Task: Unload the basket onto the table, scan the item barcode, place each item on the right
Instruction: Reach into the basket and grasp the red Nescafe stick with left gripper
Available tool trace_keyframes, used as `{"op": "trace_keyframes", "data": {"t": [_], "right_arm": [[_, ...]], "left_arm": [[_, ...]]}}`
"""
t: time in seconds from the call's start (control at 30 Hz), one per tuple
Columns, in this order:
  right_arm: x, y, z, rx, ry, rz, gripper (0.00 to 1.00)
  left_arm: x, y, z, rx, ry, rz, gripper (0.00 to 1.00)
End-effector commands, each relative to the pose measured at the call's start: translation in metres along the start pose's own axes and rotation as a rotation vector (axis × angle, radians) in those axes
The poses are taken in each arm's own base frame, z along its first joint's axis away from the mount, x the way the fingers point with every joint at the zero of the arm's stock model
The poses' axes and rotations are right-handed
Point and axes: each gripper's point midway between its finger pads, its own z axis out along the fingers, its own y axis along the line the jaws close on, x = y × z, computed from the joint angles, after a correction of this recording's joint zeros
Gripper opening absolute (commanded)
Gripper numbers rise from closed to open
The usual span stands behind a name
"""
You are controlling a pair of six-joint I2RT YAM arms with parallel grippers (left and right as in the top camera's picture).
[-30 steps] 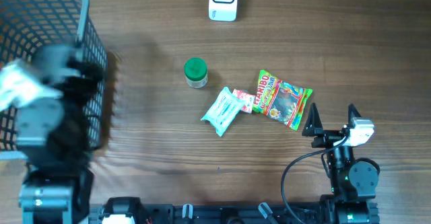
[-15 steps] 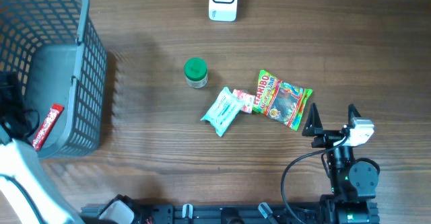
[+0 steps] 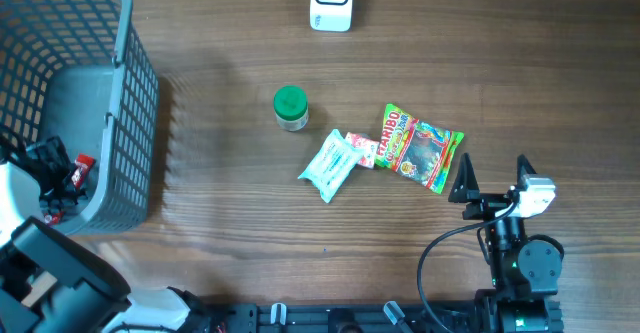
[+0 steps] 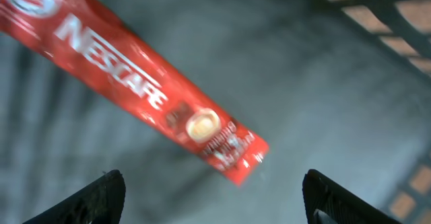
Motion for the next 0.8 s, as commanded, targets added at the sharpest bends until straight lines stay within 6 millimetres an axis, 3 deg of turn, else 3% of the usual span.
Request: {"op": "trace_keyframes", "data": {"t": [0.0, 0.2, 0.37, 0.47, 0.5, 0.53, 0.6, 0.77], "right_arm": [[-0.002, -0.002, 0.0, 0.008, -0.009, -0.014, 1.0], [-0.002, -0.002, 0.0, 0.008, -0.009, -0.014, 1.0], [-0.002, -0.002, 0.0, 0.008, -0.009, -0.014, 1.0], [-0.002, -0.002, 0.0, 0.008, -0.009, -0.014, 1.0], [-0.002, -0.002, 0.0, 0.008, -0.009, -0.014, 1.0], [-0.002, -0.002, 0.0, 0.008, -0.009, -0.014, 1.0], [-0.002, -0.002, 0.0, 0.008, -0.009, -0.014, 1.0], [-0.002, -0.002, 0.0, 0.008, -0.009, -0.014, 1.0]], "left_arm": [[-0.017, 0.01, 0.008, -0.056, -0.086, -0.049, 0.8], [-0.023, 0.019, 0.02, -0.112, -0.133, -0.044, 0.78], [-0.016, 0.027, 0.039, -0.158, -0.129, -0.099, 0.82], [-0.01, 0.025, 0.049, -0.163, -0.121, -0.082, 0.76], [-0.009, 0.026, 0.052, -0.168, -0.119, -0.077, 0.7], [-0.007, 0.026, 0.054, -0.172, -0.116, -0.073, 0.54], [-0.004, 0.029, 0.058, -0.185, -0.111, -0.067, 0.33], [0.0, 0.04, 0.062, -0.232, -0.097, -0.063, 0.04]]}}
